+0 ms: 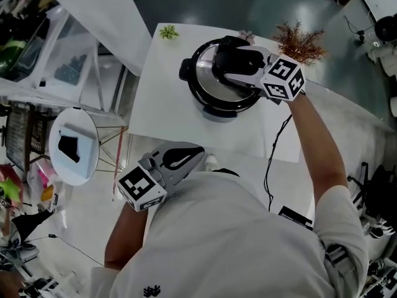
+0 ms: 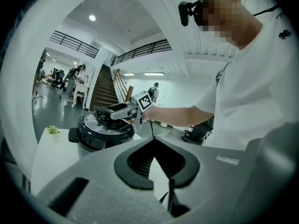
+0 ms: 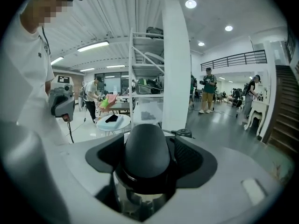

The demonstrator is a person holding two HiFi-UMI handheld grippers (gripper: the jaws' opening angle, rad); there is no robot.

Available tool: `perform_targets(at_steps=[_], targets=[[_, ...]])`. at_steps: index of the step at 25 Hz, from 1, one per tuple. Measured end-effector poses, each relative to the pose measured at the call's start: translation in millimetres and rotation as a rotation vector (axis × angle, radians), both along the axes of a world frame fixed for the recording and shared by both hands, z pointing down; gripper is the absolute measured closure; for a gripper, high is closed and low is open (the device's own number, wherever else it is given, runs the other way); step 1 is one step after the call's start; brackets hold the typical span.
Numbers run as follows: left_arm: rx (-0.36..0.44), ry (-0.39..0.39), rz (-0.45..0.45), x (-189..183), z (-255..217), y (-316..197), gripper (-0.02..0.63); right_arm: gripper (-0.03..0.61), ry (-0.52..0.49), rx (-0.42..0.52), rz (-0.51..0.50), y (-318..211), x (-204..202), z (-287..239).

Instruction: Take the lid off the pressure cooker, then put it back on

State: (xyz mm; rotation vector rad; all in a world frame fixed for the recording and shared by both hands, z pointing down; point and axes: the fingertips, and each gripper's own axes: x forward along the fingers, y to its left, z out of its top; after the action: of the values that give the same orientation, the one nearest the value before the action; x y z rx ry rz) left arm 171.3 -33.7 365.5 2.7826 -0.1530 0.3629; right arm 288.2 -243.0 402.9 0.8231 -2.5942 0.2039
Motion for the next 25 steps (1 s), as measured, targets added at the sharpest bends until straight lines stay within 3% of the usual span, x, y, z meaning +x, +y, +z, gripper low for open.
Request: perform_targets(at_steps=[9,11,25], targets=[[-0.001,0.004,-0.028,-10.9,-0.6,0.6,0.607,0.256,0.114,-0.041,-0.003,-3.3,-7.0,13.1],[-0.005,0.003,-0.027,-10.7,0.1,0.5,0.607,0.285,0.122,-0.039,-0.016,-1.7,-8.0,12.9],[0.006,0.011,-0.038,-23.7,-2.3,-3.6,0.609,0.287,0.133,-0.042,-0.033,-1.4,-8.2,11.5]])
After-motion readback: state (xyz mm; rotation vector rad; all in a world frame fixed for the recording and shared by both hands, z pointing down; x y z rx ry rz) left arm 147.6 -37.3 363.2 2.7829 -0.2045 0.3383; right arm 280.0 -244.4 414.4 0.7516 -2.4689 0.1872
